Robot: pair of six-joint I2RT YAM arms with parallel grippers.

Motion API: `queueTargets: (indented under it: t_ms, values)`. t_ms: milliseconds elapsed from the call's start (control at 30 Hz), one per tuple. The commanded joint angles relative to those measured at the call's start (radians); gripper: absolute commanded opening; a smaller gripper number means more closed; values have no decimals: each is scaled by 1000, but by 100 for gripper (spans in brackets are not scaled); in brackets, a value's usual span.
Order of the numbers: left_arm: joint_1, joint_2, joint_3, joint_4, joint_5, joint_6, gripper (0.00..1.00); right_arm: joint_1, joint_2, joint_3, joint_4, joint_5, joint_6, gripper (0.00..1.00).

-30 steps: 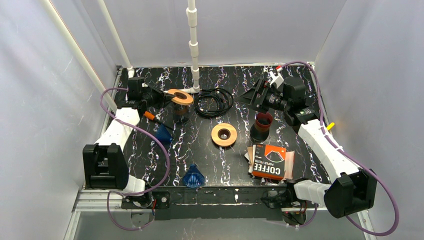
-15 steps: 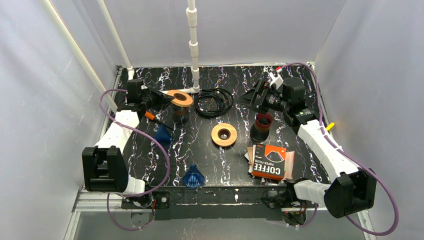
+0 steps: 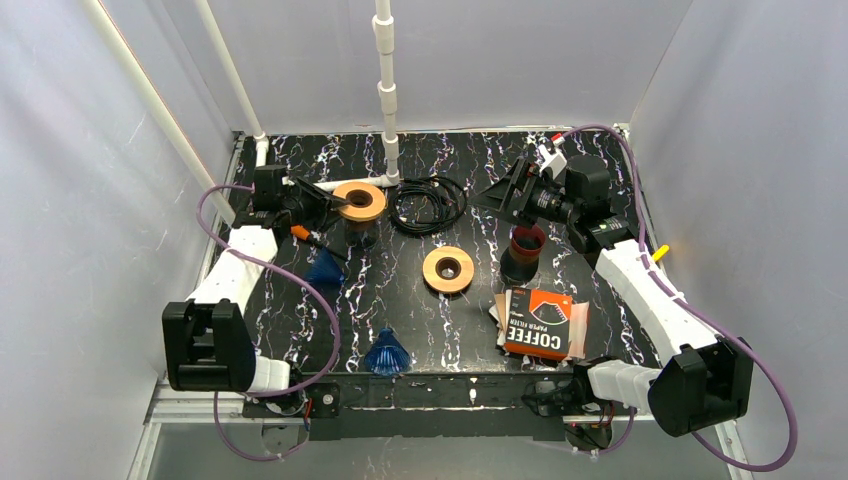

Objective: Place the coffee filter in the dripper

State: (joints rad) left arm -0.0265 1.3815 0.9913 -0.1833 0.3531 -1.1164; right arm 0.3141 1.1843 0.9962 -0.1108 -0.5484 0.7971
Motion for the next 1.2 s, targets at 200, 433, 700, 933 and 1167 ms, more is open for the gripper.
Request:
queueTargets:
  t_ms: [200,433,700,933,1167]
  values:
    - [17,-70,-12,-72,-48,40,50,-6,-20,-2,19,-1,-6,98]
    - [19,-90,-3,-140,-65,76,60,-5,-13,-1,22,-2,-6,98]
    - [19,-133,-2,-215,-65,140,63,-6,-5,2,27,-4,-8,98]
    - [20,-190,16,-306,-69,249,63,-7,5,3,35,-5,-7,98]
    - [19,-225,49,-425,-59,419,63,-7,17,5,44,-10,-7,98]
